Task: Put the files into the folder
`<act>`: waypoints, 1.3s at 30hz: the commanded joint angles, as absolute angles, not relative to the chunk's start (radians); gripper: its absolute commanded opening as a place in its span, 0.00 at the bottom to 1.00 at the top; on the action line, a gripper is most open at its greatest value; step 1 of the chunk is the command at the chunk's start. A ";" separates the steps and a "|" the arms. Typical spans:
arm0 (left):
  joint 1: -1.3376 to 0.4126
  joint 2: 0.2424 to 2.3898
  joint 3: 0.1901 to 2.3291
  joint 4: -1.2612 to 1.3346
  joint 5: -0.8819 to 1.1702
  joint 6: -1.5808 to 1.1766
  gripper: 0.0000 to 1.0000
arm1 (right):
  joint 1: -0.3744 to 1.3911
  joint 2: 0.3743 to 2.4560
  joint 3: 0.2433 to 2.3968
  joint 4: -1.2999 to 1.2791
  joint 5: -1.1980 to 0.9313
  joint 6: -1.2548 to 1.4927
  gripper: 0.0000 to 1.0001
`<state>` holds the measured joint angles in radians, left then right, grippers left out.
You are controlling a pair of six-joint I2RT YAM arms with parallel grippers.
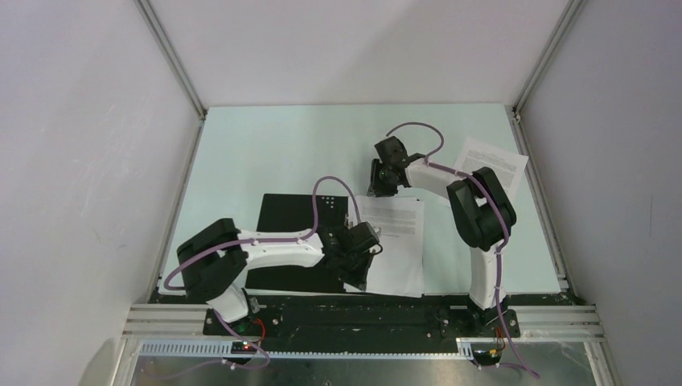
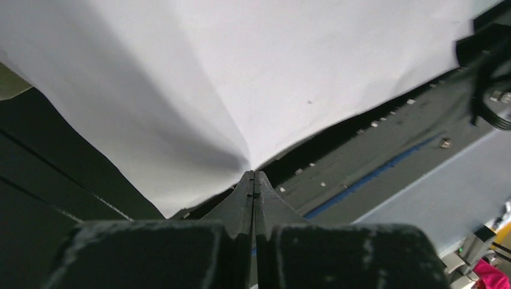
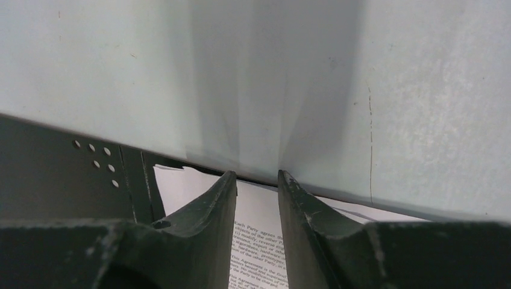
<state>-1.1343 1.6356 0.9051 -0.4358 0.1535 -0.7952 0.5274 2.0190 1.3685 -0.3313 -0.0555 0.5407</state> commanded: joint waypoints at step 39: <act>-0.596 1.765 1.050 -0.397 0.090 -0.765 0.00 | 0.210 1.489 0.773 -0.319 0.033 0.653 0.24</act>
